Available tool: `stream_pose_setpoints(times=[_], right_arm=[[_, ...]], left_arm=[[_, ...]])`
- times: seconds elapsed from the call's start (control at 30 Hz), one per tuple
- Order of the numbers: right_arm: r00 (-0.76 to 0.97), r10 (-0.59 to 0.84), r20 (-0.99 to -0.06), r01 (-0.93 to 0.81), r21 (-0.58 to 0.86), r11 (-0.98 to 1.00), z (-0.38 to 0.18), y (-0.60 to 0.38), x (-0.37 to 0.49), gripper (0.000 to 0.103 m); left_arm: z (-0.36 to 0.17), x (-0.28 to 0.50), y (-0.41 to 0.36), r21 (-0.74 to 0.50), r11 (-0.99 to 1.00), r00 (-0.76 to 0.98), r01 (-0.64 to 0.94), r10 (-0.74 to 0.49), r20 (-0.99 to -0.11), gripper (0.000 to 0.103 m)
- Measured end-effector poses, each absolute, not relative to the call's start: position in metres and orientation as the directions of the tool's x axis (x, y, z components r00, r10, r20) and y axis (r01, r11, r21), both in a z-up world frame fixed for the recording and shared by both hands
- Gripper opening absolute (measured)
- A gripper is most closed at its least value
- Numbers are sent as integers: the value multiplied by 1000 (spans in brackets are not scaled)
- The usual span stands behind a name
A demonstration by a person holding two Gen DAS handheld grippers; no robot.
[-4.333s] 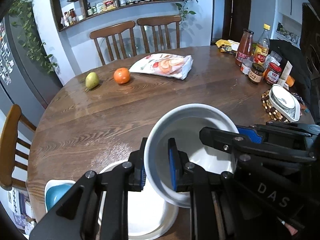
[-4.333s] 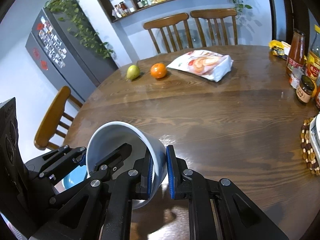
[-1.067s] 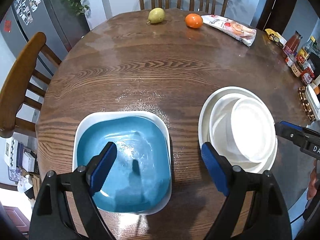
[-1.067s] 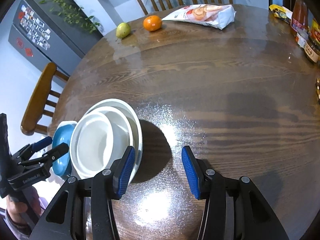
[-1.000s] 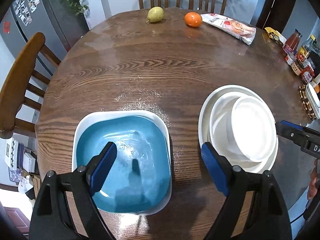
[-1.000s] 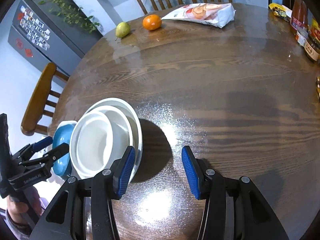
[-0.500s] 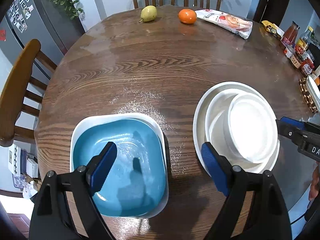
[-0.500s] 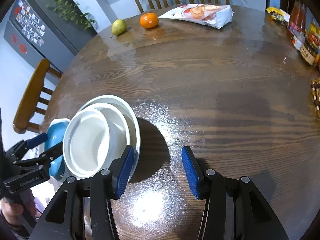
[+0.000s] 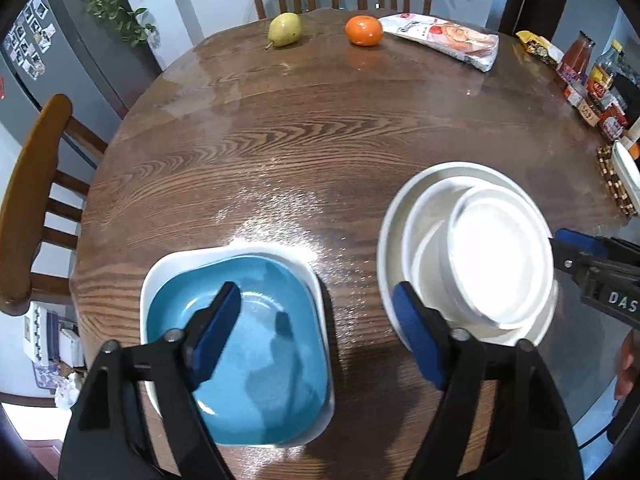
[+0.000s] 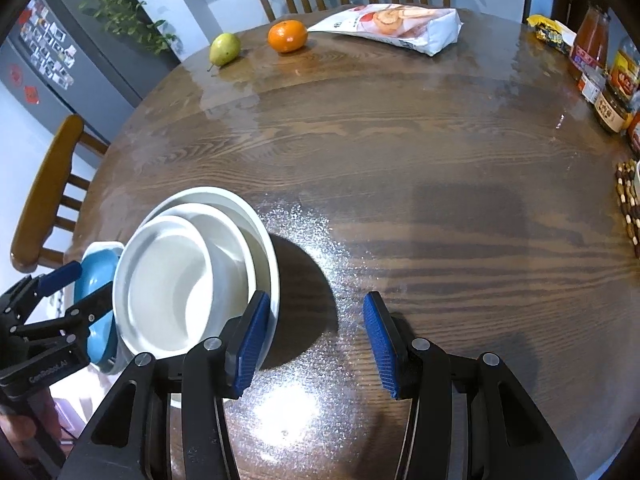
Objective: Organize plates and bowls
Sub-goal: 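Close both grippers on the rim of the nested white bowl stack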
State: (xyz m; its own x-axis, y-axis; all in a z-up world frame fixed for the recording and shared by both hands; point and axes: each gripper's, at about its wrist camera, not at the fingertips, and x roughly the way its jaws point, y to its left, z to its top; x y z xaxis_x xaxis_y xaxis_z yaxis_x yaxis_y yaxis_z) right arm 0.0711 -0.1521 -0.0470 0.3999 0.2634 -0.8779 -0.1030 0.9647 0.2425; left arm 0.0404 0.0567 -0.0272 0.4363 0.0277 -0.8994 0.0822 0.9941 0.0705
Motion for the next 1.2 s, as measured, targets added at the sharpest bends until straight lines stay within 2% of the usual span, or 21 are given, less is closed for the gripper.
stream_pose_setpoints(times=[0.2, 0.47, 0.53, 0.67, 0.83, 0.9, 1.2], right_arm=[[411, 247, -877, -107, 223, 969, -45, -149, 72, 49], [383, 310, -870, -110, 290, 951, -47, -153, 76, 40], [377, 329, -866, -109, 311, 944, -47, -154, 78, 35], [370, 358, -857, -126, 336, 933, -47, -151, 78, 25], [368, 394, -843, -142, 367, 919, -47, -149, 78, 12], [365, 404, -839, -150, 375, 915, -46, -148, 78, 10], [367, 420, -830, -143, 395, 907, -47, -149, 79, 10]], left_arm=[[-28, 47, 55, 11, 995, 417, 96, -30, -908, 56], [-32, 56, 52, -65, 992, 373, 108, -101, -922, 39], [-32, 57, 52, -97, 989, 360, 108, -129, -924, 28], [-33, 57, 46, -83, 989, 359, 125, -124, -925, 23], [-35, 60, 46, -150, 981, 340, 123, -183, -922, 6], [-35, 59, 44, -148, 981, 343, 121, -182, -922, 3], [-35, 59, 42, -126, 987, 362, 102, -154, -919, 2]])
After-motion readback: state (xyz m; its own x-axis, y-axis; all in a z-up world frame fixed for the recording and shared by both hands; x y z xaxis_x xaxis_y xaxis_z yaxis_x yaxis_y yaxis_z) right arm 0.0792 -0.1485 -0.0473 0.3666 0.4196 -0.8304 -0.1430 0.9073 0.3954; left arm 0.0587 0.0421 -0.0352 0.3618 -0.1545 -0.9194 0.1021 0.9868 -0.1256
